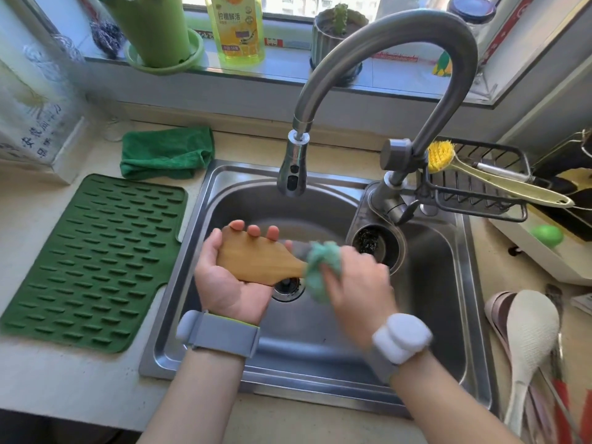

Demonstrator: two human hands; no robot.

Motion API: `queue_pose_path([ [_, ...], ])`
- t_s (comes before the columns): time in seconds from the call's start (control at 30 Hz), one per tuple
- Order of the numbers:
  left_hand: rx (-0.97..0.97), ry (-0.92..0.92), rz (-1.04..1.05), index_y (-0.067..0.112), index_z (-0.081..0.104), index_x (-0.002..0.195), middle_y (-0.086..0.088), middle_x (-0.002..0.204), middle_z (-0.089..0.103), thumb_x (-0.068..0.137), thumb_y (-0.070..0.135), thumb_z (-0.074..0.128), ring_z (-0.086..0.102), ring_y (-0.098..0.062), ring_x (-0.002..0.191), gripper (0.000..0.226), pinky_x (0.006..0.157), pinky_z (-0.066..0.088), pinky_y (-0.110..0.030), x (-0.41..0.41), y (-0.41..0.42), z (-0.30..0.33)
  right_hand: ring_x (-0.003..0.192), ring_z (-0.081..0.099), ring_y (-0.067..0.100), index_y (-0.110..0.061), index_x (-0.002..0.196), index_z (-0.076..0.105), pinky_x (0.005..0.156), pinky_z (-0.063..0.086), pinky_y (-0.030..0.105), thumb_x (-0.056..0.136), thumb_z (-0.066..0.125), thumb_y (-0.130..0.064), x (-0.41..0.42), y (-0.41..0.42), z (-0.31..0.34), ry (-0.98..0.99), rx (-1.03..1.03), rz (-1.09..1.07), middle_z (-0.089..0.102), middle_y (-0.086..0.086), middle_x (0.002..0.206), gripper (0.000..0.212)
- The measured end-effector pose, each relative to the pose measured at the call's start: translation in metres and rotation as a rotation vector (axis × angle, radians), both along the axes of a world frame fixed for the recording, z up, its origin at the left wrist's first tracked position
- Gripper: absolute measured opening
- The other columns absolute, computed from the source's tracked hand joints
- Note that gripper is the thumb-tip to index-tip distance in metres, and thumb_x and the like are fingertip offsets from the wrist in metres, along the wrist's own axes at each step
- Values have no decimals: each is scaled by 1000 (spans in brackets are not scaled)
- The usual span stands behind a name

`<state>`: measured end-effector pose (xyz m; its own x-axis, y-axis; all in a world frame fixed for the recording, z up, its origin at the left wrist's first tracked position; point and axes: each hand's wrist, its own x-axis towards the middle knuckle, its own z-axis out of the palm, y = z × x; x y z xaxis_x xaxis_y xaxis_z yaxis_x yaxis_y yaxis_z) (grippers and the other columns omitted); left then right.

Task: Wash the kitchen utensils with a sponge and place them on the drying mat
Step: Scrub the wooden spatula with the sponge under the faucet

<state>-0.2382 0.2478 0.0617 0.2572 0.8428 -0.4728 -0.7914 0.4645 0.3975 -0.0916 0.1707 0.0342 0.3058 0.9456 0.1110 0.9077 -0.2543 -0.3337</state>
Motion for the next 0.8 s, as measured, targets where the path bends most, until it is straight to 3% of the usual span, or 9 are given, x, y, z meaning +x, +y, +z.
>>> queue_pose_path([
  [0.1,31,27,25,20,60,85,-1,83,56,91,41,42,59,-30,87,29,97,43,-59,-8,8,0,84,55,38,-19,86,44,70,33,42,85,31,-46,33,-23,-9,200,-132,-222,62,12,87,30],
  [0.27,9,24,8,17,59,82,-3,79,55,92,38,43,63,-28,79,29,95,46,-49,15,8,4,74,51,30,-15,90,56,65,39,39,89,37,-43,-45,22,10,147,97,-4,61,5,81,34],
  [0.37,28,8,0,15,59,83,-4,80,56,92,38,43,64,-30,79,29,92,48,-46,18,12,7,76,49,29,-16,95,57,66,37,39,91,35,-45,-34,27,11,74,116,64,61,3,85,37],
  [0.43,38,16,10,17,60,83,-2,82,56,91,40,44,60,-31,85,28,97,44,-53,11,16,8,79,52,32,-16,94,55,68,37,40,91,31,-48,2,5,-3,58,42,-54,62,7,87,40],
  [0.53,35,36,47,19,60,83,-1,82,56,90,40,45,58,-31,87,28,97,43,-56,4,20,6,91,49,35,-16,96,48,73,29,41,92,34,-42,38,-24,-17,233,-91,-348,62,12,100,30],
  [0.7,23,23,-10,17,59,84,-3,80,56,92,39,44,60,-31,85,28,95,44,-52,28,12,5,73,52,29,-15,87,56,66,31,39,89,38,-43,-46,25,10,158,136,-73,62,5,80,33],
  [0.8,20,10,-15,15,60,84,-5,81,57,92,38,44,61,-32,86,29,92,49,-47,26,13,6,74,52,27,-19,92,54,67,37,38,91,37,-46,-29,26,14,134,142,29,61,0,80,32],
])
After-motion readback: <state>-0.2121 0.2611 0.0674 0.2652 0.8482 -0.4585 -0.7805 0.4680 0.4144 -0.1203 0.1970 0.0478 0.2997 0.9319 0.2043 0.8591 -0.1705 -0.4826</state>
